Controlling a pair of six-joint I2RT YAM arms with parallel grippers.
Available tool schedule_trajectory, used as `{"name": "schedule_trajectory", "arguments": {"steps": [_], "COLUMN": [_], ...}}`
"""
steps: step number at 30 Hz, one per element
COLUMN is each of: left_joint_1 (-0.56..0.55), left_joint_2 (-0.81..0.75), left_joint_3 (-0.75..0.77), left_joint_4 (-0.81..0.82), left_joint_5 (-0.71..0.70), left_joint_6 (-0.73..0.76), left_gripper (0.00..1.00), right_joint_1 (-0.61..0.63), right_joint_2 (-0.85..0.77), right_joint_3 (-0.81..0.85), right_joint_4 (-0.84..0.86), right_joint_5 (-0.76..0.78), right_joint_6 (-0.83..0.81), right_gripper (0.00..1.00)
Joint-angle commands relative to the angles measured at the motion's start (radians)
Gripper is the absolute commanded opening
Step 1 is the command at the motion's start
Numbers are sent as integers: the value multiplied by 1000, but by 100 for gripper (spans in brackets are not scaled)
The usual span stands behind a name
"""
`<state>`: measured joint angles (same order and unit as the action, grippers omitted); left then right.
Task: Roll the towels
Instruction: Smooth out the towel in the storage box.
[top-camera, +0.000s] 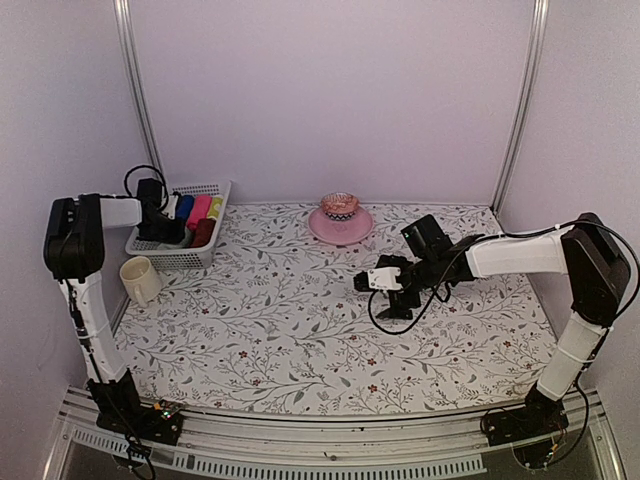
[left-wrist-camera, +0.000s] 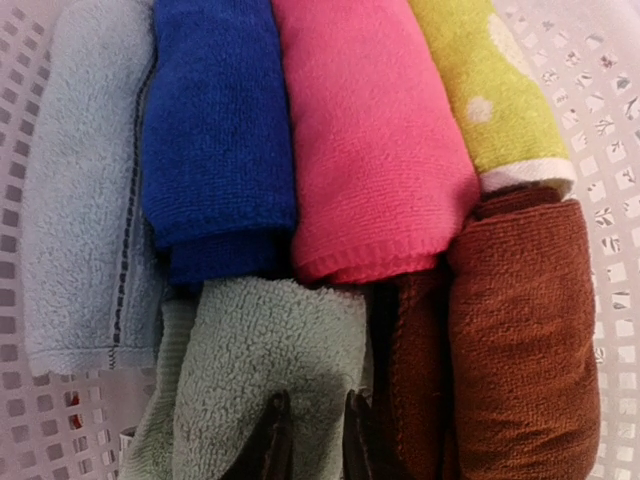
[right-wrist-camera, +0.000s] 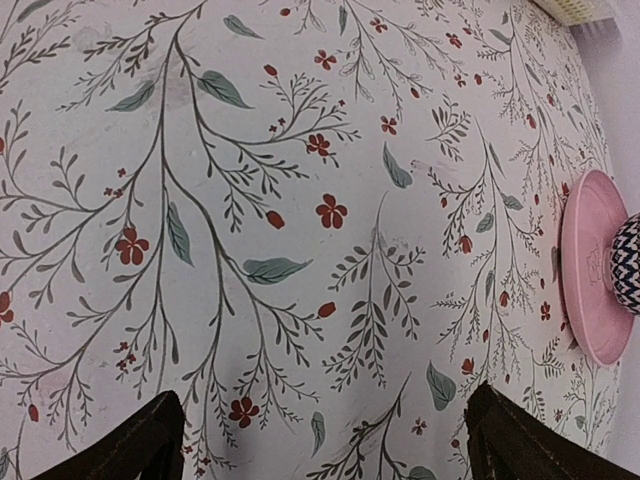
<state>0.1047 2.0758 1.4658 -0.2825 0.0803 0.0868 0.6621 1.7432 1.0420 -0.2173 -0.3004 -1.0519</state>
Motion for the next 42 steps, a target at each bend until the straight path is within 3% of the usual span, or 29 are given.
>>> {"name": "schedule_trajectory", "arguments": {"steps": [1,18,29,32,42], "left_joint_1": [19,94,95,94,89], "left_joint_2": [-28,-75,-34,-53,-204], "left_joint_3": [-40,-130,-90,-87,-59], "left_joint_4": [40,146,108,107,90], "left_joint_5": [-52,-32,25,36,76], "left_joint_6": [2,-125,-125,-134,-182], "left_gripper": [20,21,27,34,78], "right_joint_1": [7,10,16,18,16], "right_joint_2": [21,24,32,31,5], "right_joint_3": [22,23,22,22,35], "right_joint_4": [-5,-7,-7,-7,-4], "right_joint_5": [3,1,10,9,21], "right_joint_6": [-3,-6,-8,-8,13], "right_gripper": [99,99,99,99,99]}}
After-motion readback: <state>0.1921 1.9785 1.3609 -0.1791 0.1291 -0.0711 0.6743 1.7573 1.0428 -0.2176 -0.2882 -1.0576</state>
